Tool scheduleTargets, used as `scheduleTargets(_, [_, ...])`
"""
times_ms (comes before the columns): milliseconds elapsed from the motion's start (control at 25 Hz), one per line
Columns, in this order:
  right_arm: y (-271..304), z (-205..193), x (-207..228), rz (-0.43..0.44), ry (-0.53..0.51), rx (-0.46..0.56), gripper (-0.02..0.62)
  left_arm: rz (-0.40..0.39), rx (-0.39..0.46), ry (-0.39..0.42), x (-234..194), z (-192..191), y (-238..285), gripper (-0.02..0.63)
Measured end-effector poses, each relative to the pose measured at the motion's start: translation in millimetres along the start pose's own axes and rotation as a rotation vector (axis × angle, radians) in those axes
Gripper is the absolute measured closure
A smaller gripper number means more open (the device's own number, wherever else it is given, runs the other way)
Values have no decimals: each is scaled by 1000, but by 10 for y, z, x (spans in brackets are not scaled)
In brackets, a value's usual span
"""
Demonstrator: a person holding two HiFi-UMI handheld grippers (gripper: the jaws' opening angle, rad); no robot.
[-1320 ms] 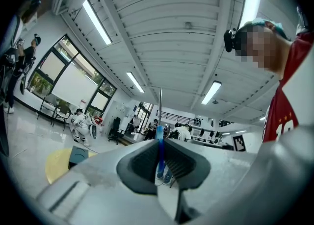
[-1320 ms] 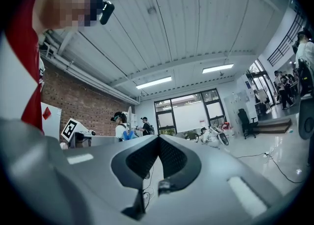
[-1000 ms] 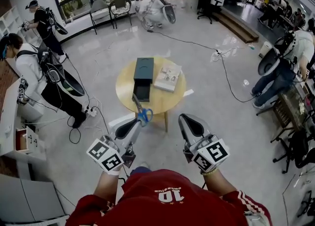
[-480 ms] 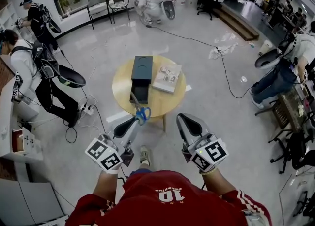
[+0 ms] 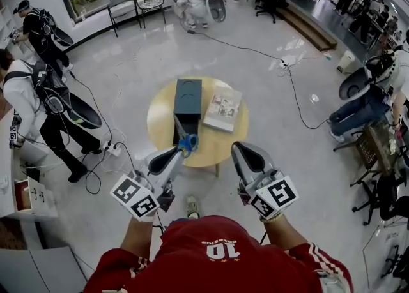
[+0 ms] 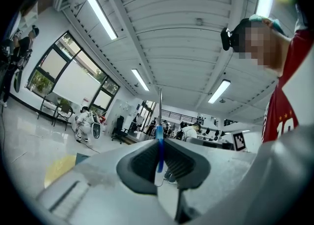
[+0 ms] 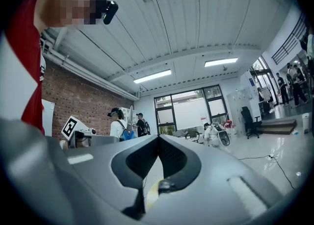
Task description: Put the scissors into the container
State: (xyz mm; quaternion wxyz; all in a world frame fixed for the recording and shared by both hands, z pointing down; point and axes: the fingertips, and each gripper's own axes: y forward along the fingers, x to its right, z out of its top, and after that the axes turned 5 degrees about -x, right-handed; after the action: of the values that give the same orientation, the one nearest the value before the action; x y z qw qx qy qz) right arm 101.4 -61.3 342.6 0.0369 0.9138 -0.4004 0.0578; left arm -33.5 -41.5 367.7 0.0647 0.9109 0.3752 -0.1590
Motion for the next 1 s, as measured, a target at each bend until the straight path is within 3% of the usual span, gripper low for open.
scheduleTargets(520, [958, 251, 163, -47, -38, 24, 606, -53, -22, -10, -952, 412, 192, 575])
scheduleTargets(1000, [1339, 233, 162, -74, -66, 3, 606, -118, -48, -94, -1334, 380, 278, 575])
